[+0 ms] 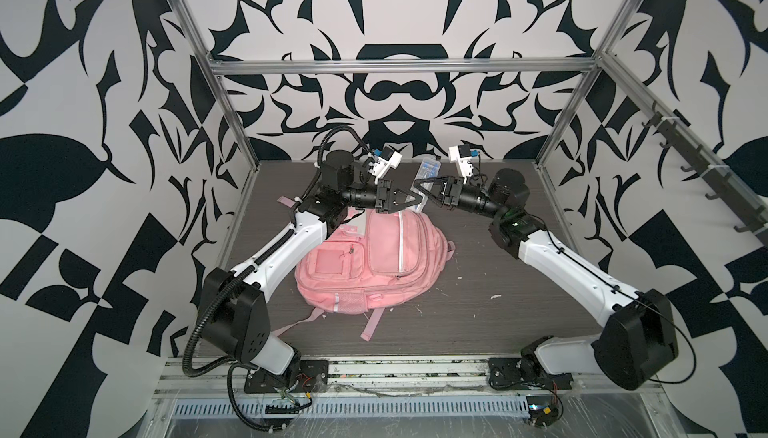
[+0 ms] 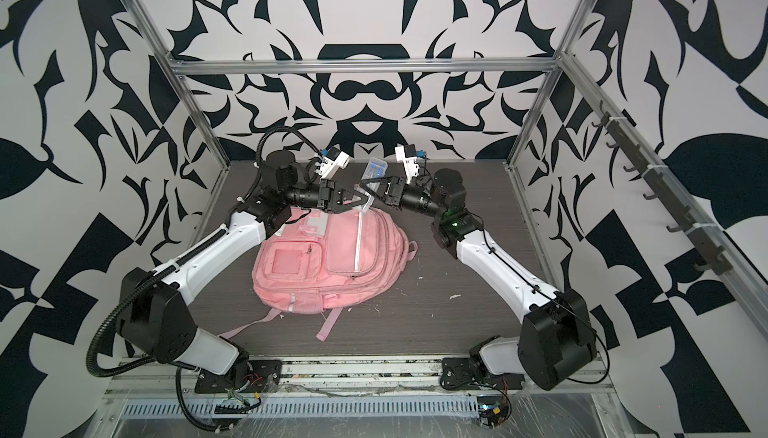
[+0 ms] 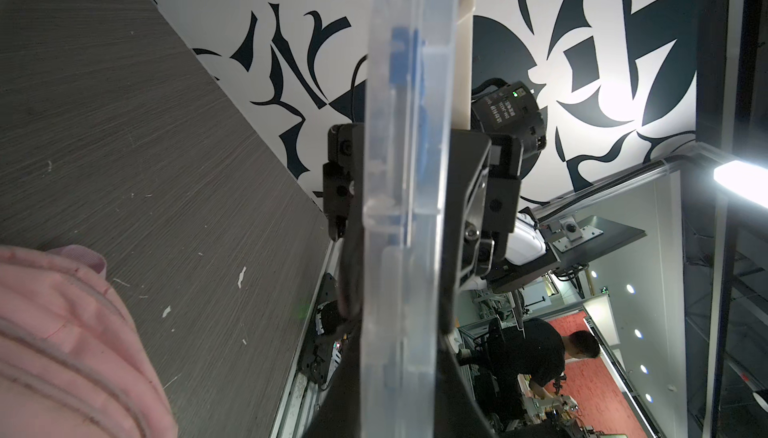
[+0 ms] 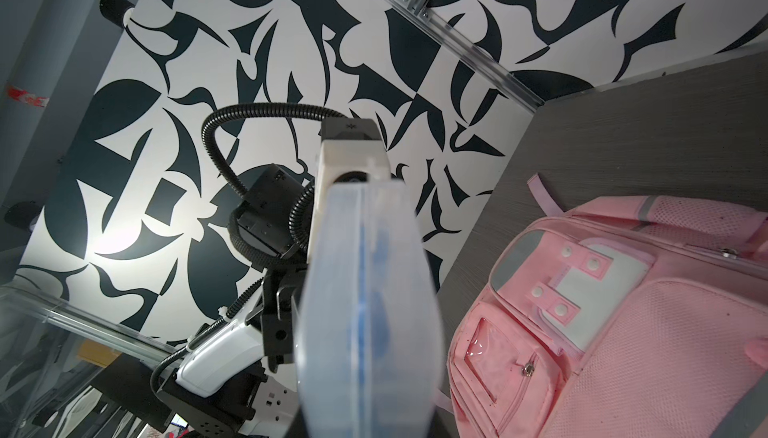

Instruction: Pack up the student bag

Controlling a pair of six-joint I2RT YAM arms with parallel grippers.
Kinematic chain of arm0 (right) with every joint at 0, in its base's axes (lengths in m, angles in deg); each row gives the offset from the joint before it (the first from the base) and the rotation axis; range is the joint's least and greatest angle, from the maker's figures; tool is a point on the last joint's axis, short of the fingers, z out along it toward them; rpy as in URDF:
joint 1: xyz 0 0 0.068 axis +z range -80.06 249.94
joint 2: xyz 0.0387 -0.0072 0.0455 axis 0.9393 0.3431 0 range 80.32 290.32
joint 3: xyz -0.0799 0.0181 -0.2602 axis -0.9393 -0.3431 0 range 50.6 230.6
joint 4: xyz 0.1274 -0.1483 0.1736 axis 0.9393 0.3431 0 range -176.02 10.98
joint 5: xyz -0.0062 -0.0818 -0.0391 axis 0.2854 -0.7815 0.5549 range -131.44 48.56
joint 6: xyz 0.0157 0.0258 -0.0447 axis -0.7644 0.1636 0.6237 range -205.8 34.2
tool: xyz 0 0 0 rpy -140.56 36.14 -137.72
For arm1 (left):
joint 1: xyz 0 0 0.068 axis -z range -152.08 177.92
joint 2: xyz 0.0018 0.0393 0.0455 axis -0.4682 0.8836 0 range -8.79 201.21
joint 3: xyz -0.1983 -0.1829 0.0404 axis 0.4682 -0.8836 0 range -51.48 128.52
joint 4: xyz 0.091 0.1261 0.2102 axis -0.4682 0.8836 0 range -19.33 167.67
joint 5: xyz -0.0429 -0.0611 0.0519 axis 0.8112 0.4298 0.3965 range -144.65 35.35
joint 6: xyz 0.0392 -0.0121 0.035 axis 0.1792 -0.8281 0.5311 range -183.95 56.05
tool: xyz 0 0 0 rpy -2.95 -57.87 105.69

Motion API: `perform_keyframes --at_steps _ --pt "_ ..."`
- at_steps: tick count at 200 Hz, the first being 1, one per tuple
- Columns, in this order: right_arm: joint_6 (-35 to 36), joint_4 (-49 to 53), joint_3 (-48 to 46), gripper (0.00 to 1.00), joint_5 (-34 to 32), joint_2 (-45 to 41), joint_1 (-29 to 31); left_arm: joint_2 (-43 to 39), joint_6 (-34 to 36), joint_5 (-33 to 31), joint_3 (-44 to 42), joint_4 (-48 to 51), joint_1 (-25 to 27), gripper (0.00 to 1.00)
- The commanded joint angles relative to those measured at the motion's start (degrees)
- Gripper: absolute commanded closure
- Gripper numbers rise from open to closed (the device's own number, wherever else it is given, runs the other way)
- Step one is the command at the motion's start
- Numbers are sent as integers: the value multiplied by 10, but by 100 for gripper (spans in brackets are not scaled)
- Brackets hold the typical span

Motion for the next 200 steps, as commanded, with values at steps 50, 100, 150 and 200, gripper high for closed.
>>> perform_keyframes --at_steps 50,100,150,200 --pt "171 323 26 100 -143 -99 -89 2 163 -186 34 329 -15 23" --pt "305 661 114 100 -237 -42 -138 36 152 -300 6 386 -14 29" --pt "282 627 62 100 -215 -49 -139 103 154 -308 14 368 2 41" --pt "274 615 41 100 -208 -54 -139 154 151 -307 30 343 49 51"
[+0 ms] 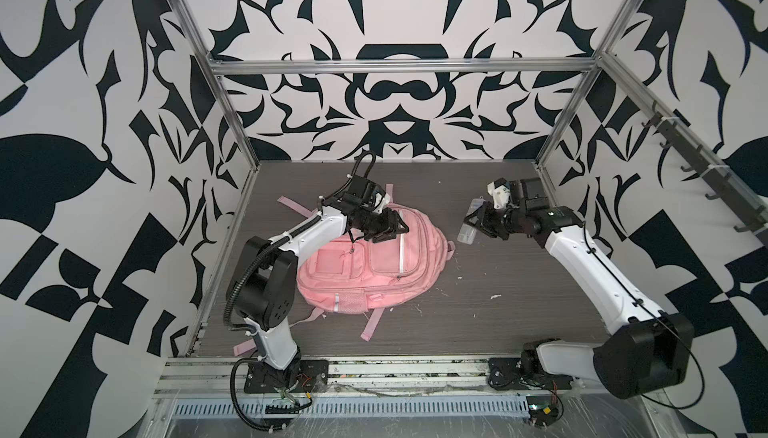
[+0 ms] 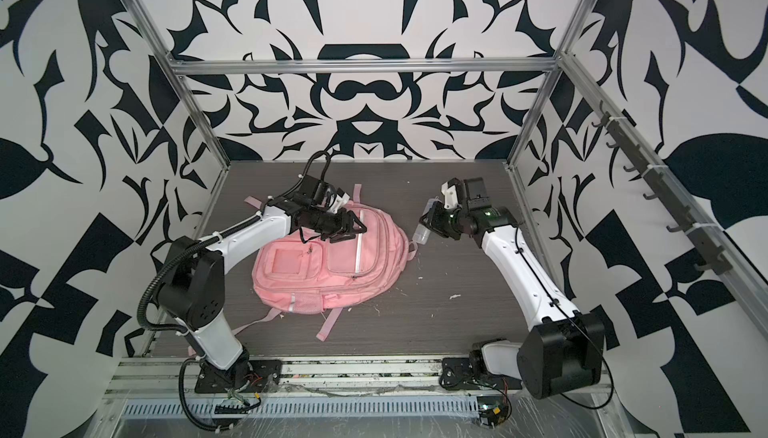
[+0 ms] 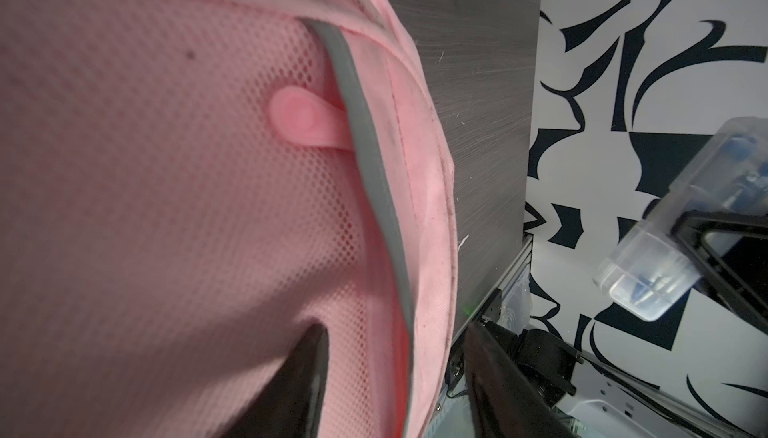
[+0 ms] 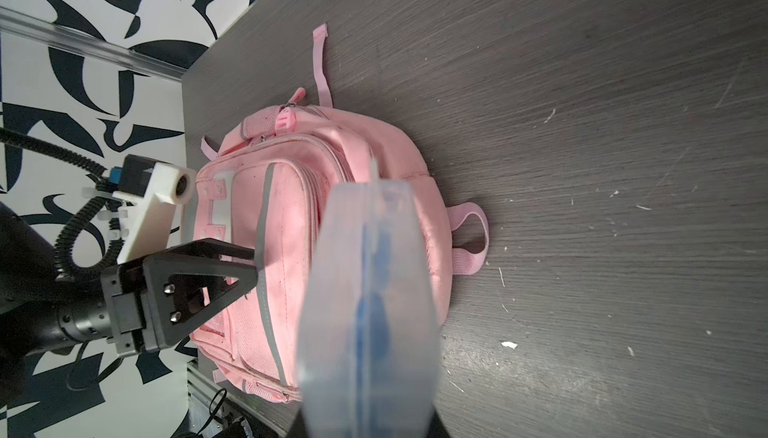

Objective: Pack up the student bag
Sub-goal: 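Bring the pencil case over the open pocket with the right gripper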

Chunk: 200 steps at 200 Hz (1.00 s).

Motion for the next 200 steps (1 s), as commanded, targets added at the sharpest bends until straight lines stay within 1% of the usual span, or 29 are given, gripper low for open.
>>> perform_keyframes --at_steps 1,17,52,70,95,115,125,144,159,176,200 --pt "3 -15 -5 100 4 -24 0 19 0 1 14 -12 22 51" --pt "0 -21 -12 100 8 -26 0 25 -12 11 10 -38 32 59" --pt "-5 -32 -27 100 24 -30 0 17 -15 31 2 -60 33 89" --pt "-3 -35 -34 100 30 -33 0 2 -13 48 -7 -78 30 100" --pt "-3 -41 -45 100 36 -38 0 -23 -14 76 -22 -101 24 100" --pt "-9 -67 -55 100 60 -40 0 -53 -13 96 -37 -108 15 100" --pt "-11 -76 -58 100 68 -39 1 -71 -14 107 -47 -114 7 100" --pt "-12 -73 -60 100 50 -44 2 -109 -21 139 -66 -133 -14 100" --pt "-18 -91 -63 100 59 -46 6 -140 -24 165 -75 -146 -33 100" --pt "-22 -111 -59 100 70 -40 24 -165 -26 199 -79 -154 -58 100" --pt "-31 -136 -35 100 76 -17 69 -184 -28 237 -81 -158 -84 100"
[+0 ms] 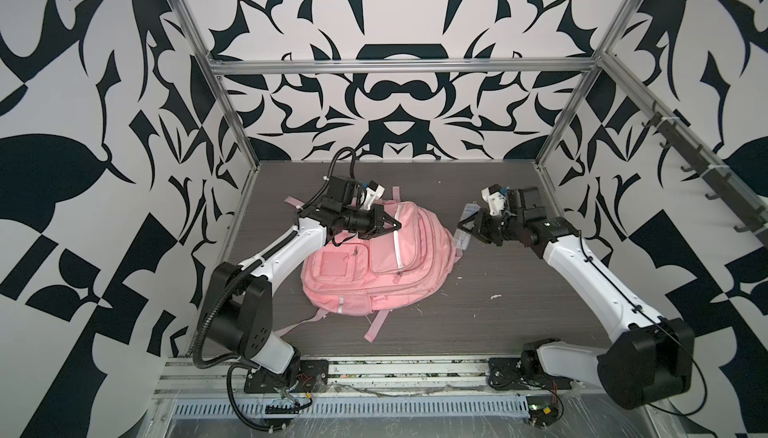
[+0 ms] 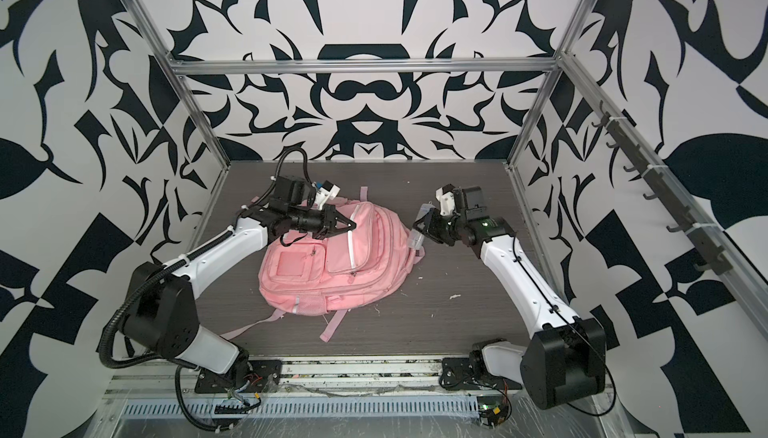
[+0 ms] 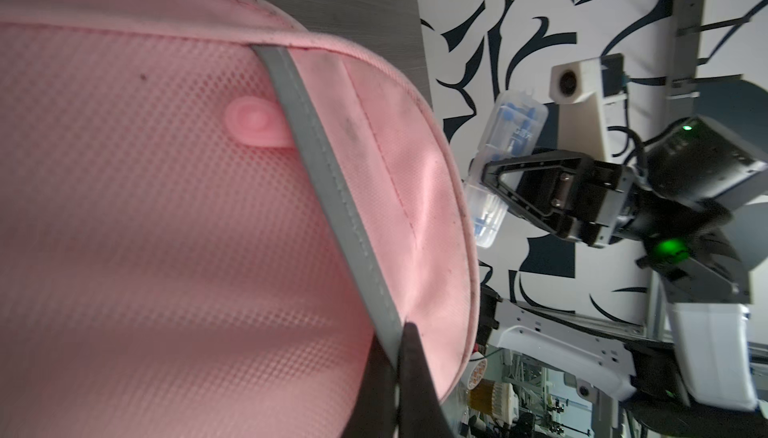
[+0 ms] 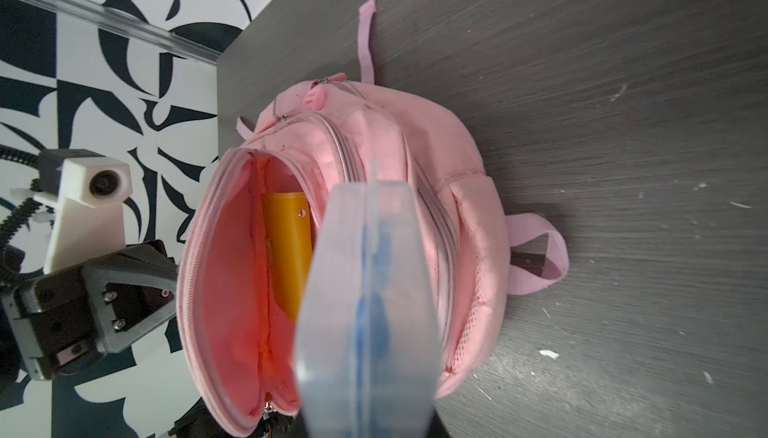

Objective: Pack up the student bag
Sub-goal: 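Bring the pencil case over the open pocket with the right gripper, then lower the clear pencil case into the pocket beside the wallet and release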

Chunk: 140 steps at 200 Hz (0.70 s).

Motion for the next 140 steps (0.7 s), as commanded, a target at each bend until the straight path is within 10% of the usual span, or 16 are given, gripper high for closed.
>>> perform_keyframes --at_steps 1,140 --pt "-15 -54 27 100 24 9 41 -47 -5 96 9 -57 -22 100" --pt "-131 -269 71 99 19 194 221 -43 -103 117 -4 -203 -28 100"
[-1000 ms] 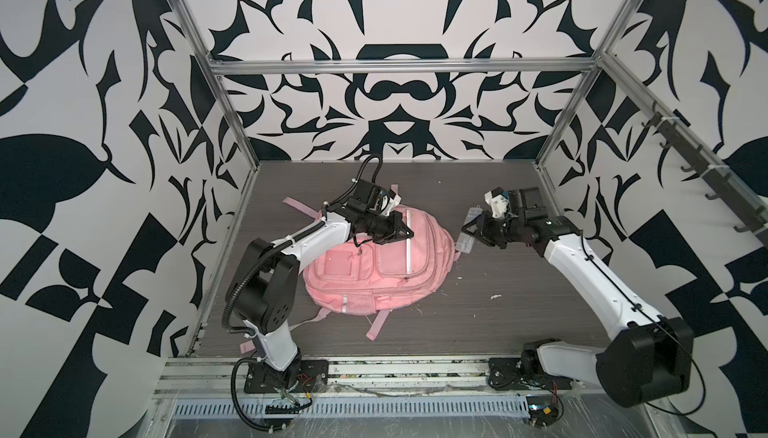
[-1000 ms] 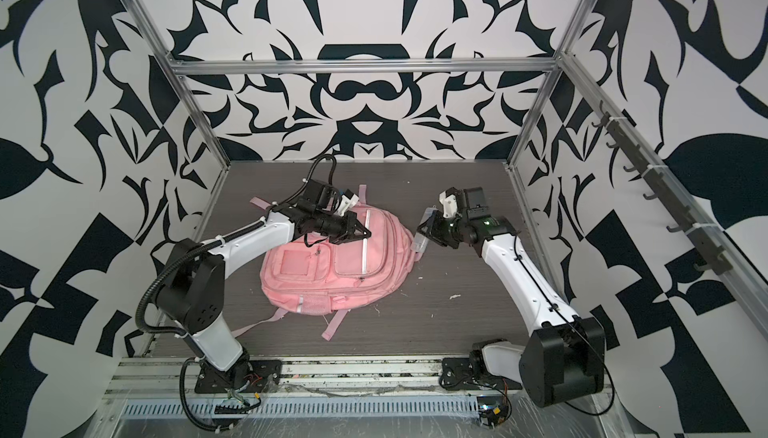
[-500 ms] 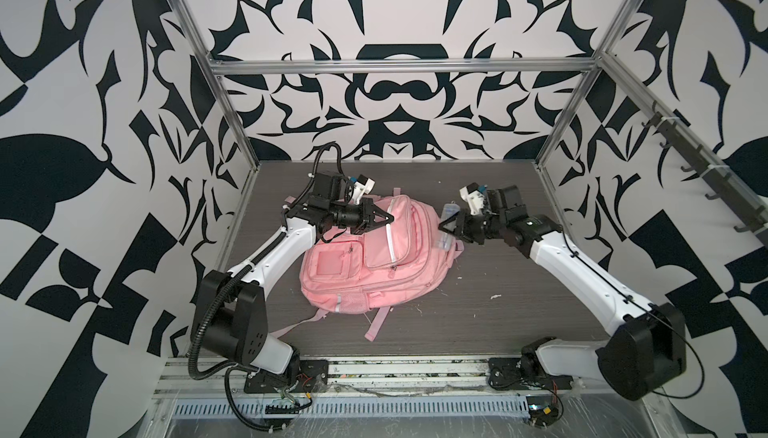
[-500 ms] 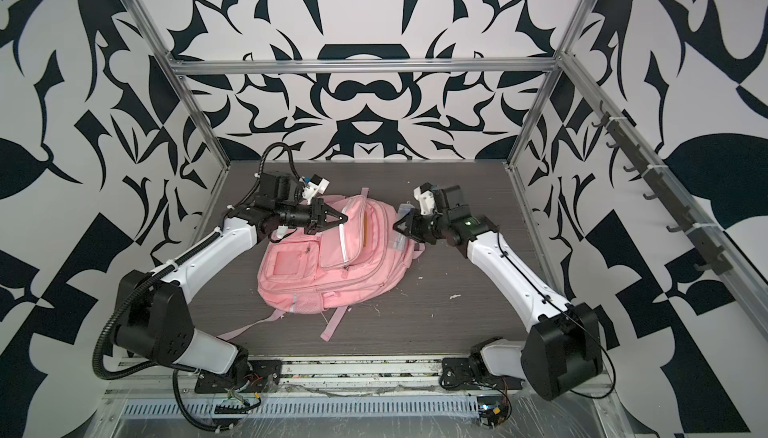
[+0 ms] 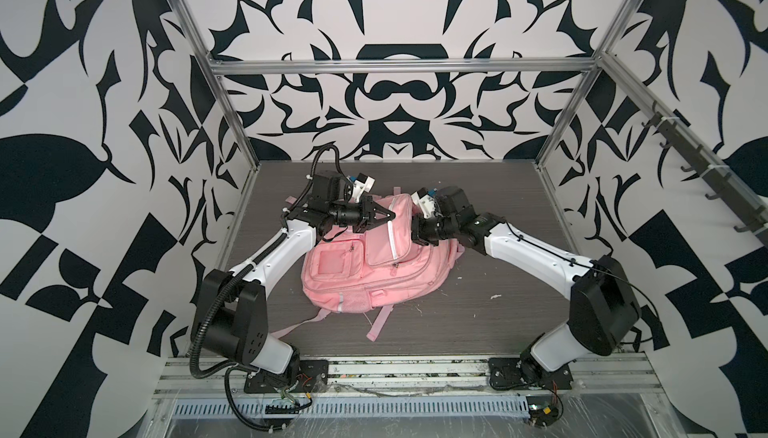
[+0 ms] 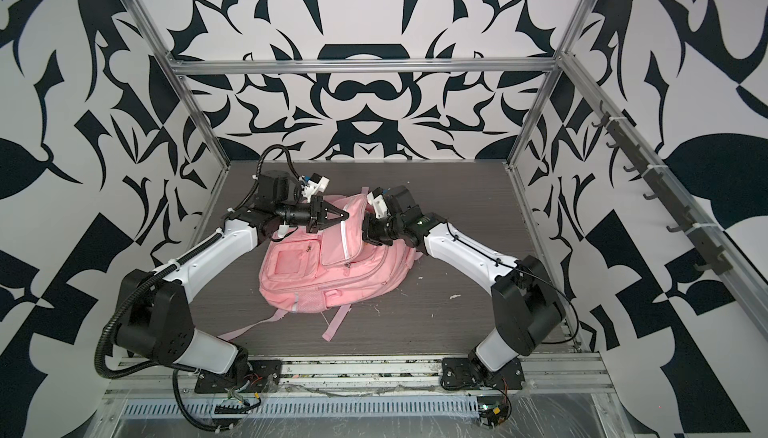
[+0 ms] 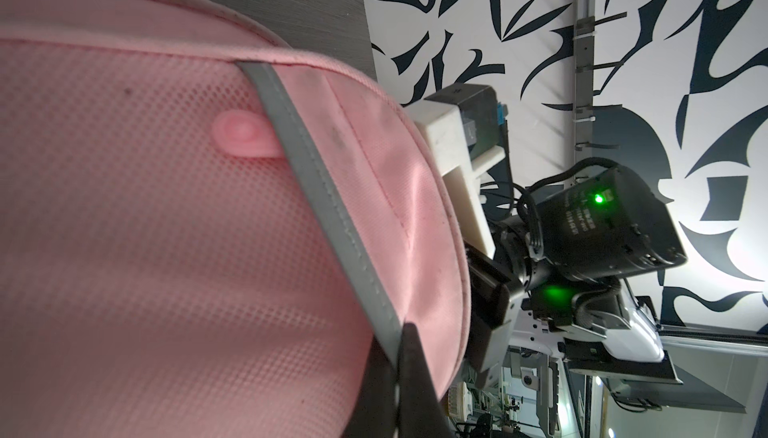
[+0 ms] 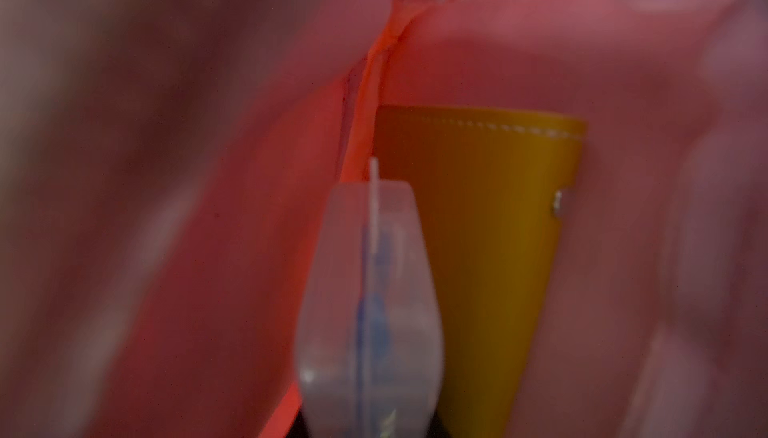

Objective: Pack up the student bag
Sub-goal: 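Lower the clear pencil case into the pocket beside the wallet and release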

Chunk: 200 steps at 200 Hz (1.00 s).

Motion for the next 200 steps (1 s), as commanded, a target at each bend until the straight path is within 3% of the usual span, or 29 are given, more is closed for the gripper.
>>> perform_keyframes --at_steps 1,77,127,200 --pt "-24 -76 6 99 8 11 6 -28 -17 53 16 -110 3 100" --pt "34 19 49 45 -19 -11 7 -22 -17 41 17 -108 0 100" --pt "57 72 58 42 -52 -50 5 -17 -17 35 3 -106 -18 100" --pt "69 58 33 42 -58 -98 3 5 15 27 -5 -66 -33 100"
